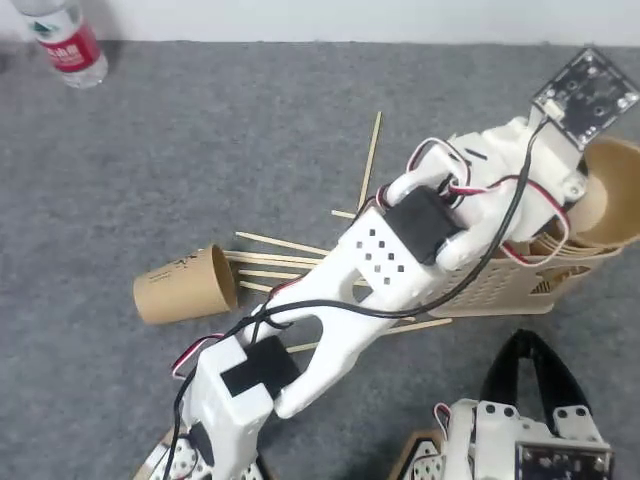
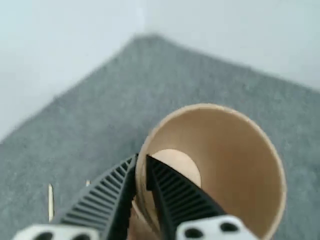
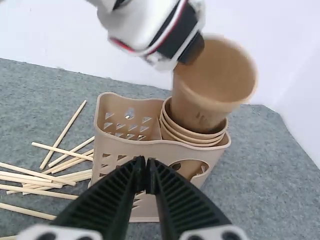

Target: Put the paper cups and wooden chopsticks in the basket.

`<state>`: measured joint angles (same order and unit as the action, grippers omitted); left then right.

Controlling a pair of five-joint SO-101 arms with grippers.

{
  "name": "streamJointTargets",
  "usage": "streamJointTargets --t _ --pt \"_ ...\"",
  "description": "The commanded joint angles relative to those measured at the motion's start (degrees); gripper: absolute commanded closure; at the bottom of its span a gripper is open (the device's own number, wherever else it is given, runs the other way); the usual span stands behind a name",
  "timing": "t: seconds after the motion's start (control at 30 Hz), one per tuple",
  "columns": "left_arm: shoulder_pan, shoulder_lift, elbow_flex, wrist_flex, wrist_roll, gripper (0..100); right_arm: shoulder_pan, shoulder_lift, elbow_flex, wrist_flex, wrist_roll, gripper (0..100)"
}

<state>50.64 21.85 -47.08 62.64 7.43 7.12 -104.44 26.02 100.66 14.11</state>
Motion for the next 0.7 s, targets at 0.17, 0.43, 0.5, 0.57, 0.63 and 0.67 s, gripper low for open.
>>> streamJointTargets --t 0.17,0.43,0.5,0.57,0.63,0.67 --pt "-0.88 -0.70 -8.48 12.04 0.09 79 -0.04 0.31 0.35 1.98 0.62 99.1" --pt "-10.20 -5.71 -22.99 23.74 -6.77 83 -0.04 0.31 0.35 1.98 0.62 99.1" --pt "-13.63 -6.68 -25.36 29.10 -7.56 83 -0.04 0.31 0.35 1.98 0.62 99.1" --pt "-18.20 -8.53 -29.05 35.60 -9.32 83 -0.04 0.31 0.35 1.98 0.62 99.1" --pt "-23.82 -10.99 -31.52 38.33 -11.78 83 -0.04 0.31 0.35 1.98 0.62 99.1" --pt "-27.52 -13.19 -31.60 38.24 -12.31 83 -0.04 0.31 0.35 1.98 0.62 99.1"
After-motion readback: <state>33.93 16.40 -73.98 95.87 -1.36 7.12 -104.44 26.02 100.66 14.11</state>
